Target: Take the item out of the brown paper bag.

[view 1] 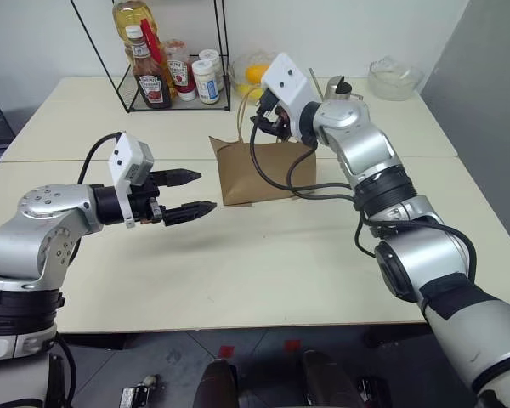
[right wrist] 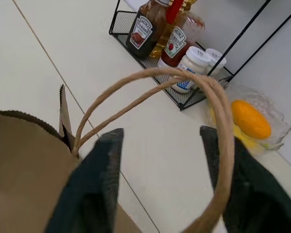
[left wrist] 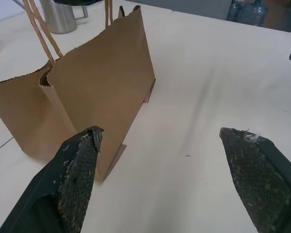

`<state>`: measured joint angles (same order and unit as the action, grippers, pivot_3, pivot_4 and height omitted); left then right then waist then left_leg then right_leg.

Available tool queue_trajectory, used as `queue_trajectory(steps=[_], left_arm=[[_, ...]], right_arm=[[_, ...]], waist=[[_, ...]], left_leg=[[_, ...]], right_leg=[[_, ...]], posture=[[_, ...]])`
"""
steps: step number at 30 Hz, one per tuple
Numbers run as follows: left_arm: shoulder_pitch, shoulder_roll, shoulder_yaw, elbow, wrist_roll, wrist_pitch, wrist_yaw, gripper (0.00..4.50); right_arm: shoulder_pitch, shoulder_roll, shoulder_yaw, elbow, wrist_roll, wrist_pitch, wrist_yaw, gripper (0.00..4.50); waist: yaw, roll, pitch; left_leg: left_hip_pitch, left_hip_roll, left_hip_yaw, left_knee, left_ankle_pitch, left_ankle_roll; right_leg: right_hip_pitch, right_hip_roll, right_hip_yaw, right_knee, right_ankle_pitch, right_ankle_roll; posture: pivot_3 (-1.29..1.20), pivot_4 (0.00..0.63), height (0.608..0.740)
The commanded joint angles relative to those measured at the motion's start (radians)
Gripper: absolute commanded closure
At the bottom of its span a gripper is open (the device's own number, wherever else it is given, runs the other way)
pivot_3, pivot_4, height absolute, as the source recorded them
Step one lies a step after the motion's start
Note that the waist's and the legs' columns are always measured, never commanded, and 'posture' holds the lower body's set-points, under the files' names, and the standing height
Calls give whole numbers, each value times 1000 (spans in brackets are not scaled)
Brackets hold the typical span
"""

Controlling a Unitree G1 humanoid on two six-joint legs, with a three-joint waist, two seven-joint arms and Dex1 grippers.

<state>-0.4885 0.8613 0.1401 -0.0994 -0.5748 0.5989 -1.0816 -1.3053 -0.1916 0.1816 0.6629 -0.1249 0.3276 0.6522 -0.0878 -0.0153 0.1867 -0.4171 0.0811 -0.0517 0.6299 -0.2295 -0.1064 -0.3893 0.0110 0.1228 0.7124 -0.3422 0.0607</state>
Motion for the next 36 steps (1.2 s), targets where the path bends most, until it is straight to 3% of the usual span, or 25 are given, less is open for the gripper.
queue_trajectory(steps=[1, 12, 17, 20, 26, 30, 36], left_arm=[[-28, -6, 1, -12, 1, -15, 0, 373], [-140, -36, -25, 72, 18, -19, 5, 373], [-277, -77, -57, 244, 137, -147, 63, 1531], [-437, -108, -102, 459, 271, -301, 130, 2456], [-733, -178, -201, 945, 509, -647, 234, 4354], [-873, -264, -287, 1200, 652, -794, 304, 4462], [-945, -334, -360, 1379, 792, -881, 373, 4462]], right_arm=[[42, -42, -5, -185, 28, 75, 55, 507], [359, -303, -138, -902, 261, 558, 210, 507], [502, -403, -258, -1158, 400, 725, 214, 485], [604, -429, -326, -1321, 493, 806, 207, 485], [725, -381, -368, -1517, 602, 941, 94, 485], [752, -366, -384, -1559, 639, 980, 26, 485], [760, -390, -418, -1579, 689, 1004, -25, 485]], waist=[[1, 0, 0], [7, 0, 0], [18, -1, 0], [23, -1, 0], [34, -1, 0], [35, -1, 0], [34, -1, 0]], left_leg=[[0, 0, 0, 0, 0, 0], [-1, -1, -2, 0, -1, 2], [-1, -1, -2, 1, -1, 3], [-1, -1, -3, 1, -1, 4], [-1, -2, -3, 1, -1, 4], [-2, -2, -3, 1, 0, 4], [-4, -2, -4, 0, 0, 3]], right_leg=[[0, 0, 0, 0, 0, 0], [1, 0, -1, -1, 0, 0], [1, 0, -1, -1, 0, 0], [1, 1, -1, -2, 0, 0], [2, 1, -1, -4, 0, 0], [2, 1, -1, -4, 0, 0], [1, 1, -1, -7, 0, 0]], posture=[[0, 150, 740], [0, 150, 740], [0, 150, 740], [0, 150, 740], [0, 150, 740], [0, 150, 740], [0, 150, 740]])
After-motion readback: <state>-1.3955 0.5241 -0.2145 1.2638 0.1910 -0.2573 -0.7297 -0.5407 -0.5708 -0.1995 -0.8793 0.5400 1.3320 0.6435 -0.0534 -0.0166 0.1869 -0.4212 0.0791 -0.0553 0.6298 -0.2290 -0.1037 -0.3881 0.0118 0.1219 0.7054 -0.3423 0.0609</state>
